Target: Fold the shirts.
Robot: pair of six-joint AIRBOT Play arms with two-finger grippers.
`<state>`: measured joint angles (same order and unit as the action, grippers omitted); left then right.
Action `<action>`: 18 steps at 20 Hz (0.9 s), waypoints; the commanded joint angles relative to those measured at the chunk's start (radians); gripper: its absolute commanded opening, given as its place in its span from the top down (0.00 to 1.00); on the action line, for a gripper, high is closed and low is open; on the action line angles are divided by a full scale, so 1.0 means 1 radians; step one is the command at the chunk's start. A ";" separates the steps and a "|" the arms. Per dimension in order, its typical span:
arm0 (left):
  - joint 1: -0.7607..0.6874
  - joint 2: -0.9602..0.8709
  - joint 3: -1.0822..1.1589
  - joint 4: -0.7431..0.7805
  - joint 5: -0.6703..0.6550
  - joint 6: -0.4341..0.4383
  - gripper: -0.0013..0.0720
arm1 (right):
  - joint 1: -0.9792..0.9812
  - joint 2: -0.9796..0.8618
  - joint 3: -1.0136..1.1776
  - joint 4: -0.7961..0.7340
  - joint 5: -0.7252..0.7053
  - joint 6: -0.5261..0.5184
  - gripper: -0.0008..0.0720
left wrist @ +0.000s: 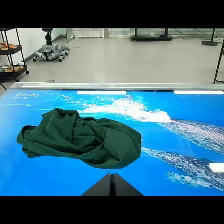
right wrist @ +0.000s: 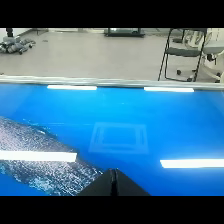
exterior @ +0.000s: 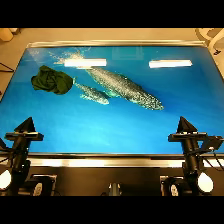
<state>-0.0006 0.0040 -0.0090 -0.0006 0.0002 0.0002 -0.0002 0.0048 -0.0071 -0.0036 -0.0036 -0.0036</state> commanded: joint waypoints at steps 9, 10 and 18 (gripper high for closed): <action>-0.001 0.001 -0.005 0.000 0.000 0.000 0.92 | 0.000 -0.001 0.000 0.000 0.000 -0.001 0.97; -0.001 0.001 -0.005 0.000 0.000 0.000 0.92 | 0.000 -0.001 0.000 0.000 0.000 0.000 0.97; -0.001 0.001 -0.005 0.000 0.000 -0.003 0.92 | 0.000 -0.001 0.004 0.002 -0.024 0.016 0.97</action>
<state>-0.0006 0.0040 -0.0139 -0.0006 0.0002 0.0002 -0.0002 0.0048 -0.0071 -0.0040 -0.0063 -0.0040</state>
